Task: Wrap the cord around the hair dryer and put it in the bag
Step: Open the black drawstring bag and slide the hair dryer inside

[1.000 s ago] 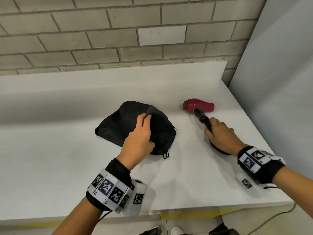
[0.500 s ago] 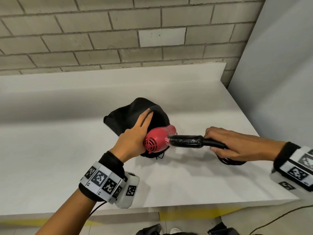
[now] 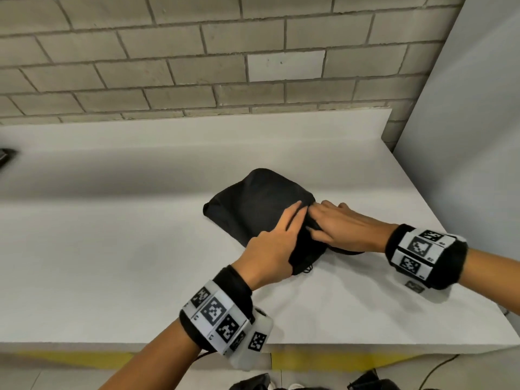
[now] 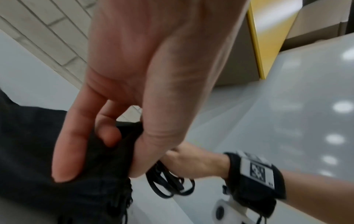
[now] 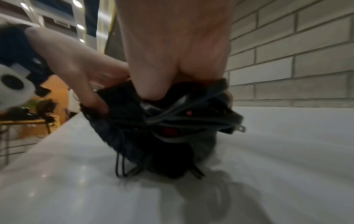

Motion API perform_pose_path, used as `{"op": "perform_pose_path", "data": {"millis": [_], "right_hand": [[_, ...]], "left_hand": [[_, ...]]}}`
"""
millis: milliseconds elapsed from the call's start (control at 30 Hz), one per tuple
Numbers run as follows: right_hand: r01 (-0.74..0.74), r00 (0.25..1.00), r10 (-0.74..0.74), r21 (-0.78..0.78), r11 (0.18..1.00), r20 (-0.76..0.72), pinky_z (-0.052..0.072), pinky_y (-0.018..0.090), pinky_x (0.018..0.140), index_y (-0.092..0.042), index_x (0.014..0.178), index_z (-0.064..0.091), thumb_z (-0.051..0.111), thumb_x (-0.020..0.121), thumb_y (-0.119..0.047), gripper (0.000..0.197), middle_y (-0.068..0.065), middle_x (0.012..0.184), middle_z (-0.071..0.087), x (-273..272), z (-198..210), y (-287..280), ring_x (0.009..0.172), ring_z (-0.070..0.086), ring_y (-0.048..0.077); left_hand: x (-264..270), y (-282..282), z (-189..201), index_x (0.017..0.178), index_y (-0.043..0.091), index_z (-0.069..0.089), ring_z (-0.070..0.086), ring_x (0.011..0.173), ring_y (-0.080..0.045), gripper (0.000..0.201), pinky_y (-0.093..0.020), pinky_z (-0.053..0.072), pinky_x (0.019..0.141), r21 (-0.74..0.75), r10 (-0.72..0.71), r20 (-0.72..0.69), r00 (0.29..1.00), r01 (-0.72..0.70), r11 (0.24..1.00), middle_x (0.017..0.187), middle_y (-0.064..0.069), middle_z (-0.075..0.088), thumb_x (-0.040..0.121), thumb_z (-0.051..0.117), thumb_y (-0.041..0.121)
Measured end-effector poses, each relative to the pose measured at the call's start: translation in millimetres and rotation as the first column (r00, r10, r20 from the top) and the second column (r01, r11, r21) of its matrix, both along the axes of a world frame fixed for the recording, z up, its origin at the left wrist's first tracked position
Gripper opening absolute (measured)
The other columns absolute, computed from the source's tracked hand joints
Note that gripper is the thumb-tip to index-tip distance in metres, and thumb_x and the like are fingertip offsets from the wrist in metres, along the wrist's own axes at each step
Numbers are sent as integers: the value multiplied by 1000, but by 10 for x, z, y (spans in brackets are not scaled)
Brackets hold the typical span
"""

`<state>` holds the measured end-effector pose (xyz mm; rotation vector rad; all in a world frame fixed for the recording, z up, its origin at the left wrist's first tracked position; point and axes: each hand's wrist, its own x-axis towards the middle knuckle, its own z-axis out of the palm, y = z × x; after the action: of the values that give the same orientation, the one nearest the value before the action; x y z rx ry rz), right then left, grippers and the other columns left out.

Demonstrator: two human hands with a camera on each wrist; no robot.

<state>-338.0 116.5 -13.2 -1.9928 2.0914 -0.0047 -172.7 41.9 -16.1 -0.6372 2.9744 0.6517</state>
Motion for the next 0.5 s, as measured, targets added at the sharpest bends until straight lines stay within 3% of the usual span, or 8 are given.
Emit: {"op": "perform_pose_path", "data": {"millis": [67, 133, 233, 300, 367, 500], "right_hand": [[43, 996, -42, -13, 999, 80, 40, 38, 78, -23, 91, 34, 35, 96, -32, 10, -10, 81, 36, 165, 15, -52, 78, 39, 17], [92, 976, -96, 27, 995, 195, 38, 31, 67, -17, 75, 32, 37, 94, -19, 20, -12, 69, 37, 256, 53, -133, 62, 41, 14], [147, 920, -175, 106, 983, 351, 40, 18, 58, -17, 63, 39, 37, 93, -2, 34, 1, 65, 45, 280, 117, -280, 58, 44, 11], [217, 813, -265, 151, 964, 519, 42, 13, 56, -14, 64, 44, 37, 93, 3, 34, 2, 65, 49, 262, 146, -348, 56, 48, 8], [253, 719, -326, 205, 945, 614, 37, 9, 45, -15, 59, 38, 36, 93, 4, 39, -2, 57, 43, 281, 191, -375, 44, 45, 2], [185, 489, -370, 321, 929, 790, 37, 10, 35, -13, 59, 41, 29, 98, -1, 43, -8, 36, 50, 315, 243, -397, 31, 47, 2]], "left_hand": [[-98, 85, -57, 148, 21, -1, 41, 45, -19, 98, -29, 32, 40, -22, 46, -25, 999, -47, 999, 157, 8, -13, 75, 63, 1], [-166, 139, -92, 148, 18, 0, 37, 44, -17, 99, -27, 28, 40, -35, 105, -54, 993, -107, 994, 157, 6, -15, 74, 63, -3], [-190, 201, -124, 147, 13, 0, 35, 43, -18, 98, -28, 27, 40, -47, 137, -112, 984, -143, 989, 157, 4, -17, 72, 60, -8], [-168, 245, -139, 147, 11, 1, 33, 40, -17, 98, -27, 24, 39, -46, 147, -167, 975, -157, 987, 157, 2, -16, 70, 57, -12], [-148, 281, -152, 147, 11, 0, 33, 39, -16, 100, -27, 26, 39, -14, 165, -204, 965, -172, 985, 157, 1, -16, 68, 55, -15], [-106, 278, -161, 147, 13, -2, 31, 39, -14, 104, -24, 26, 39, 8, 176, -233, 956, -179, 984, 157, 0, -15, 66, 53, -18]]}}
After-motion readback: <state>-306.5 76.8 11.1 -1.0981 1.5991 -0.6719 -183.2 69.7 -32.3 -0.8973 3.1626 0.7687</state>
